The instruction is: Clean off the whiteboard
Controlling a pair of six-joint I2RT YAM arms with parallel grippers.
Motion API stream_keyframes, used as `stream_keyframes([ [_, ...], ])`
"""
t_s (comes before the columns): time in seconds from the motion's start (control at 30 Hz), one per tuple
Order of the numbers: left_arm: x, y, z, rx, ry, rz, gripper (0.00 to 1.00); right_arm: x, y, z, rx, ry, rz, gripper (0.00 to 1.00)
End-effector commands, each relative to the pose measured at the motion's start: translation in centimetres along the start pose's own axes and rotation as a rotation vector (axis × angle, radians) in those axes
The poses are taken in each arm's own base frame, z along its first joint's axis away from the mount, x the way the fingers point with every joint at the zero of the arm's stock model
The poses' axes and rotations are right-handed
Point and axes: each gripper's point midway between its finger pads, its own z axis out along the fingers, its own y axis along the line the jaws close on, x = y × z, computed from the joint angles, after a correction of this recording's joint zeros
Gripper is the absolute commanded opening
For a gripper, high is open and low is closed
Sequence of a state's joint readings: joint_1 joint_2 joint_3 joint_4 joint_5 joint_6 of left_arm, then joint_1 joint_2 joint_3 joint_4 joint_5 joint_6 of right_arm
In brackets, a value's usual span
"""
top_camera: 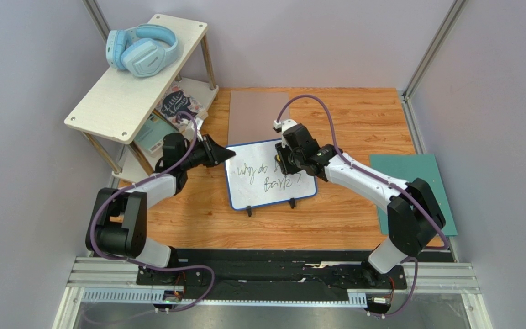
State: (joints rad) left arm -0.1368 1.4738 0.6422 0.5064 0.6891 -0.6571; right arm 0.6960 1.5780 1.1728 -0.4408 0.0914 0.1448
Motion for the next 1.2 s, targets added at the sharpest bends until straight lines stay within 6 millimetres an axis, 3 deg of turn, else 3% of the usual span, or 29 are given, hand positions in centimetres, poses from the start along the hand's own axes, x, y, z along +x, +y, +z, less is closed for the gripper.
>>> stream_keyframes([
  [0.0,3.7,5.0,-0.7,-0.175,0.058,0.023,0.00,-1.7,-0.8,2.0,0.068,-0.053,0.026,0.00],
  [0.2,3.5,4.7,-1.1,-0.174,0.057,0.045,0.00,-1.0,1.9,3.5,0.030,-0.048,-0.095,0.00],
  [0.37,3.4,4.5,-1.3,-0.175,0.067,0.066,0.00,-0.8,7.2,4.2,-0.039,-0.047,-0.233,0.00],
  [0.6,2.8,4.2,-1.9,-0.185,0.061,0.075,0.00,1.8,13.6,5.0,-0.053,0.001,-0.464,0.00],
  [0.8,2.6,4.1,-2.0,-0.179,0.061,0.066,0.00,2.3,14.1,6.2,0.042,0.009,-0.508,0.00],
  [1.17,2.7,3.9,-2.1,-0.173,0.072,0.069,0.00,-1.3,14.0,6.4,0.155,-0.080,-0.418,0.00],
])
